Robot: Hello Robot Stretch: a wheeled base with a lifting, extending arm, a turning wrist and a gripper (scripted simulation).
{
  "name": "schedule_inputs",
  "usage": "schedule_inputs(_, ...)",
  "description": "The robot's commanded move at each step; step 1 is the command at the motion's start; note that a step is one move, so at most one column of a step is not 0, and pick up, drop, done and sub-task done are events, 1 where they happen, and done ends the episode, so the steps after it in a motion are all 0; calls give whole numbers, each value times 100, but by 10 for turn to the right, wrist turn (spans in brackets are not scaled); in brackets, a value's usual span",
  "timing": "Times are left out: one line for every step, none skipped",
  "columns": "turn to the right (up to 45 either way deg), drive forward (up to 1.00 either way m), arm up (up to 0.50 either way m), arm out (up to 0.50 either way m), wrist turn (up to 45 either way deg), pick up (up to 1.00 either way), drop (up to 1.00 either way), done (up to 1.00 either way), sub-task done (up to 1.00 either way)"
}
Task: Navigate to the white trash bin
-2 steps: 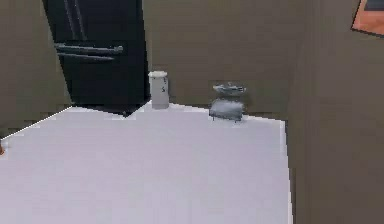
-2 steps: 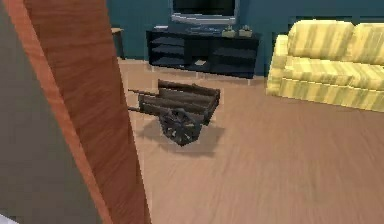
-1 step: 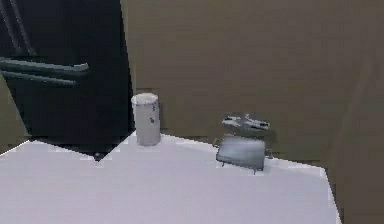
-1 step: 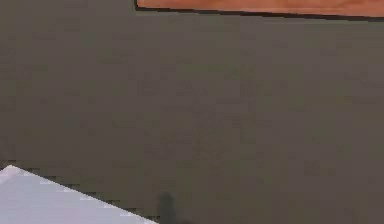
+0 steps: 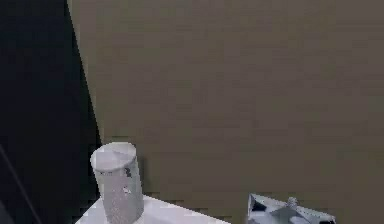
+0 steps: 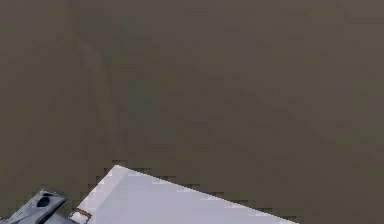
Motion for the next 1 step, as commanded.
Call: schedule_inputs(60,0,0,0,0,0,0,0,0)
